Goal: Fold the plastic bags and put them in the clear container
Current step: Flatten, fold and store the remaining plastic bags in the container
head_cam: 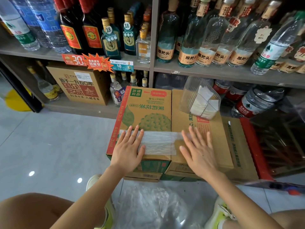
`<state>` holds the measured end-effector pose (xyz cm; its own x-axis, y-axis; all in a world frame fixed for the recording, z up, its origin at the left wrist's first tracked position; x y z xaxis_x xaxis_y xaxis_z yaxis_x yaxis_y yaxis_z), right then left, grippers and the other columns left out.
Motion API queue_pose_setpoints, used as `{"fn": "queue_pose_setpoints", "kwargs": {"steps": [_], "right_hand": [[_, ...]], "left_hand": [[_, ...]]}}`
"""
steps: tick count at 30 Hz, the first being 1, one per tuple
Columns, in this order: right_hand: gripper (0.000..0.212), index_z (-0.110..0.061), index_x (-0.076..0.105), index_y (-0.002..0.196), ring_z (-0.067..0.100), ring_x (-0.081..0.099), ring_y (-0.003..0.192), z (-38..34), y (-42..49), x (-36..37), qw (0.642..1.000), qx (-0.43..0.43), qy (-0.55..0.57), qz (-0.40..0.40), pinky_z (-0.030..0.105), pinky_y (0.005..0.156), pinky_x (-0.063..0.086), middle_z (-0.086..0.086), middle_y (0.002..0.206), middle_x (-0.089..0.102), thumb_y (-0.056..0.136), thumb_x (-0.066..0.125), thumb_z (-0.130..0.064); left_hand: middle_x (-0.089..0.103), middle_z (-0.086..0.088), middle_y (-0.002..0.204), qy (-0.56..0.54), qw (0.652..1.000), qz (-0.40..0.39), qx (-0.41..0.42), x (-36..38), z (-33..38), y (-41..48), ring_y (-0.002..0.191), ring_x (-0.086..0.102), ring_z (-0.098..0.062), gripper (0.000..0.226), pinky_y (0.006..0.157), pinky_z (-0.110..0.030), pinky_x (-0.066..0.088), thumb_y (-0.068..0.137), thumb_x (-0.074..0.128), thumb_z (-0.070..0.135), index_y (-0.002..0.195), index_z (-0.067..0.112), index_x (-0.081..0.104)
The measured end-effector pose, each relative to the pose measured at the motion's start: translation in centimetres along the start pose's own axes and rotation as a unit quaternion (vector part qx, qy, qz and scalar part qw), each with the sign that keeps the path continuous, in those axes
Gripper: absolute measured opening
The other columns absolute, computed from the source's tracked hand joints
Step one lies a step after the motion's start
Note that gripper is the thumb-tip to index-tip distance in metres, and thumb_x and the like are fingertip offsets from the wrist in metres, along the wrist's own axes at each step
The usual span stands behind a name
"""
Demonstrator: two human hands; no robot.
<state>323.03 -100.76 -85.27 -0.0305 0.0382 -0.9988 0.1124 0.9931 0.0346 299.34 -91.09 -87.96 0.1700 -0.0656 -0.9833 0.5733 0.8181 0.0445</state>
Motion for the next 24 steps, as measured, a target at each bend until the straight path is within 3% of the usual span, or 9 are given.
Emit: {"fn": "queue_pose_setpoints", "kwargs": {"steps": [4, 7, 9, 11, 14, 16, 19, 24], "right_hand": [[0.051, -0.021, 0.063, 0.124, 0.022, 0.051, 0.127, -3.6, 0.0, -0.4, 0.985, -0.148, 0.056, 0.064, 0.047, 0.111, 0.022, 0.002, 0.135, 0.056, 0.092, 0.038, -0.054], [0.036, -0.023, 0.073, 0.097, 0.014, 0.063, 0.101, -4.0, 0.0, -0.1, 0.980, -0.151, 0.104, 0.070, 0.038, 0.107, 0.028, -0.007, 0.109, 0.070, 0.087, 0.048, -0.048], [0.036, -0.024, 0.072, 0.094, 0.013, 0.063, 0.097, -3.9, -0.1, 0.1, 0.981, -0.129, 0.136, 0.061, 0.033, 0.105, 0.028, -0.009, 0.106, 0.070, 0.086, 0.049, -0.050], [0.033, -0.023, 0.072, 0.096, 0.011, 0.063, 0.095, -3.8, -0.4, 0.3, 0.978, -0.131, 0.139, 0.078, 0.032, 0.102, 0.029, -0.011, 0.104, 0.070, 0.084, 0.054, -0.049], [0.025, -0.021, 0.073, 0.095, 0.011, 0.063, 0.091, -3.8, -0.9, 0.5, 0.971, -0.156, 0.141, 0.117, 0.032, 0.096, 0.032, -0.011, 0.099, 0.071, 0.075, 0.077, -0.036], [0.012, -0.022, 0.073, 0.089, 0.009, 0.064, 0.088, -3.6, -1.3, 0.5, 0.965, -0.162, 0.149, 0.142, 0.031, 0.093, 0.033, -0.011, 0.096, 0.071, 0.081, 0.071, -0.030], [0.022, -0.023, 0.072, 0.082, 0.006, 0.062, 0.081, -3.3, -1.6, 0.2, 0.964, -0.142, 0.167, 0.151, 0.027, 0.089, 0.033, -0.014, 0.087, 0.071, 0.089, 0.052, -0.031], [0.020, -0.022, 0.068, 0.079, 0.005, 0.055, 0.072, -2.9, -0.8, -0.9, 0.956, -0.075, 0.241, 0.147, 0.031, 0.080, 0.035, -0.017, 0.074, 0.066, 0.087, 0.052, -0.031]], "left_hand": [[-0.007, 0.002, 0.157, -0.025, 1.000, -0.008, -0.002, -0.3, -0.1, 0.1, 0.145, -0.015, -0.016, 0.082, 0.114, -0.025, -0.019, 0.086, -0.011, 0.062, 0.153, 0.018, 0.003], [-0.012, 0.006, 0.155, -0.094, 0.995, -0.006, -0.017, -0.9, -0.3, 0.2, 0.144, -0.016, -0.012, 0.083, 0.109, -0.017, -0.020, 0.080, 0.002, 0.066, 0.153, 0.026, 0.005], [-0.005, 0.009, 0.155, -0.176, 0.984, 0.013, -0.030, -1.6, -0.4, 0.1, 0.142, -0.012, -0.006, 0.084, 0.109, -0.015, -0.013, 0.077, 0.016, 0.071, 0.150, 0.032, 0.023], [0.008, 0.010, 0.155, -0.245, 0.968, 0.042, -0.034, -2.2, -0.7, -0.2, 0.143, -0.001, -0.006, 0.077, 0.113, -0.024, 0.001, 0.075, 0.032, 0.074, 0.138, 0.033, 0.049], [0.041, -0.002, 0.148, -0.206, 0.973, 0.090, 0.049, -2.6, -0.9, -1.4, 0.142, 0.027, -0.019, 0.060, 0.114, -0.035, 0.016, 0.082, 0.042, 0.073, 0.110, 0.030, 0.072], [0.059, -0.004, 0.128, -0.160, 0.976, 0.112, 0.093, -2.6, -0.9, -2.4, 0.123, 0.045, -0.020, 0.046, 0.106, -0.031, 0.024, 0.081, 0.052, 0.065, 0.097, 0.029, 0.076], [0.061, 0.003, 0.106, -0.137, 0.979, 0.112, 0.105, -2.3, -1.2, -3.1, 0.103, 0.047, -0.015, 0.037, 0.092, -0.027, 0.027, 0.073, 0.059, 0.056, 0.094, 0.030, 0.075], [0.065, 0.013, 0.094, -0.199, 0.972, 0.117, 0.033, -2.6, -1.7, -2.4, 0.092, 0.050, -0.006, 0.037, 0.081, -0.023, 0.031, 0.080, 0.053, 0.052, 0.092, 0.025, 0.076]]}}
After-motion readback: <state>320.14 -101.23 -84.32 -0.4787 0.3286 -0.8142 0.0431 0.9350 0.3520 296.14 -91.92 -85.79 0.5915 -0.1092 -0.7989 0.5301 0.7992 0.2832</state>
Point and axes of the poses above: each hand's wrist, its own y-axis towards the middle knuckle, its own x-axis out of the palm, z = x × y, the point moved 2 cm from there along y, towards the middle knuckle
